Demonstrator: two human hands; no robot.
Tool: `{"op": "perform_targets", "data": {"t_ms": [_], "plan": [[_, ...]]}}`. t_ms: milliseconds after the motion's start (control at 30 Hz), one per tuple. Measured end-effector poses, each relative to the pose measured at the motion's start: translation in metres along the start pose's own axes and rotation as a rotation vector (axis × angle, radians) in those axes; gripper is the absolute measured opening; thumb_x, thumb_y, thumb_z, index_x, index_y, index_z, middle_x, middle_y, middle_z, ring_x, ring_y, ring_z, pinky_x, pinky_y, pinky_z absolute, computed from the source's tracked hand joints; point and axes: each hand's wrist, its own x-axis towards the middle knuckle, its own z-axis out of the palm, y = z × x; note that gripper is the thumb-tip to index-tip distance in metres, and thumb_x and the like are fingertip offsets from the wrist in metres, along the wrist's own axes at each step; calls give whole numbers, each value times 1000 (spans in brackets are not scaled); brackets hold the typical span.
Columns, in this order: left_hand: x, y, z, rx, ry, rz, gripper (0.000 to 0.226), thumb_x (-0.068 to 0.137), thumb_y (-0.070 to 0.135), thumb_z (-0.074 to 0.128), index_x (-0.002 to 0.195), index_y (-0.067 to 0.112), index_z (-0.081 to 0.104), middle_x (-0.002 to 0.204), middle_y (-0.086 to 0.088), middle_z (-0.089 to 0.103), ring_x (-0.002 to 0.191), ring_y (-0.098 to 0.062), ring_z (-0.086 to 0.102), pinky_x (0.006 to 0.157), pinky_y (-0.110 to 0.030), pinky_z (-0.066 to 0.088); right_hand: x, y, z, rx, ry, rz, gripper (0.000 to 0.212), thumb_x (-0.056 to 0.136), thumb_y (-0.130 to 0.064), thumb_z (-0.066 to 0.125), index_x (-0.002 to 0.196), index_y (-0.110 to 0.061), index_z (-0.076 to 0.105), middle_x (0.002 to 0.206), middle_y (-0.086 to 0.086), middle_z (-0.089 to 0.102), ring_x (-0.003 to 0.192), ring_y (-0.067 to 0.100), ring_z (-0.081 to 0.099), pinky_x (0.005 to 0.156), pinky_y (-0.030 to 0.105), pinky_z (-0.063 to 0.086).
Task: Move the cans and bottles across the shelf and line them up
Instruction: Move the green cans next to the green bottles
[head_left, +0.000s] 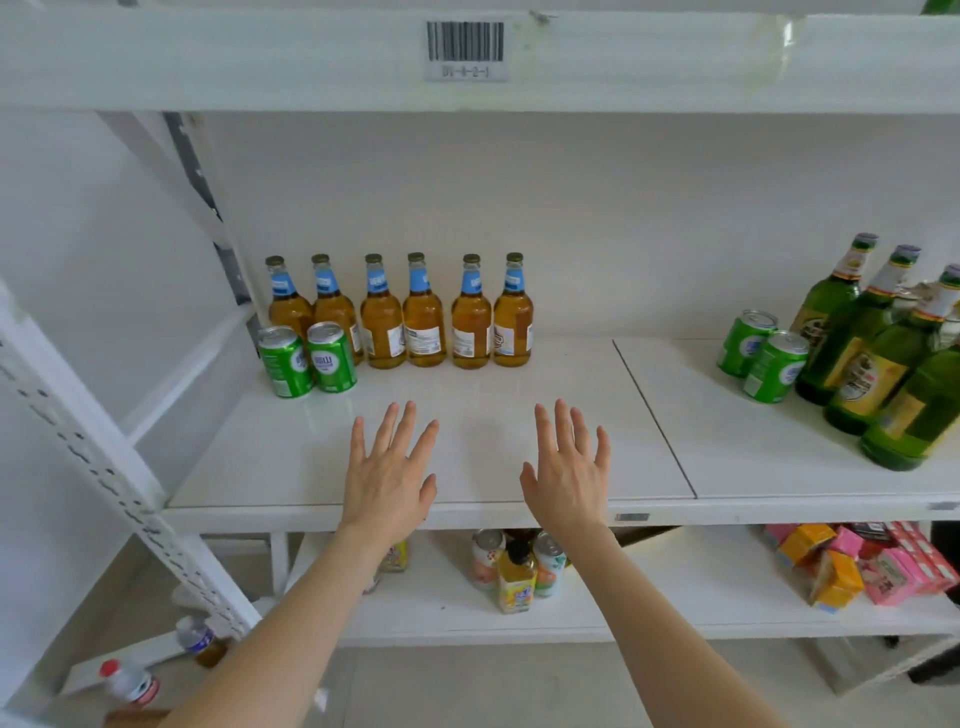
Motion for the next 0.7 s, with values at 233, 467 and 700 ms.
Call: {"op": "perform_targets", "data": {"t_ms": [233, 467, 700], "plan": [[13, -98, 21, -4, 13, -14, 69, 97, 50, 42, 156, 28, 14, 165, -9, 4, 152, -29, 0, 118, -56, 0, 35, -91, 13, -1, 15, 11, 74, 98, -46, 41, 155, -22, 0, 164, 7, 0, 151, 27, 2, 119, 50, 0], [20, -203, 31, -5, 26, 28, 69, 97, 49, 43, 156, 26, 16, 165, -11, 6, 152, -29, 2, 118, -59, 4, 57, -185, 22, 8, 48, 75, 74, 97, -46, 44, 155, -21, 5, 164, 8, 7, 150, 27, 6, 119, 51, 4], [34, -276, 46, -38, 72, 16, 68, 93, 45, 53, 152, 21, 30, 161, -16, 22, 150, -33, 15, 118, -59, 10, 73, -258, 35, 39, 50, 112, 75, 96, -48, 46, 154, -20, 7, 163, 8, 9, 150, 27, 7, 119, 51, 3]]}}
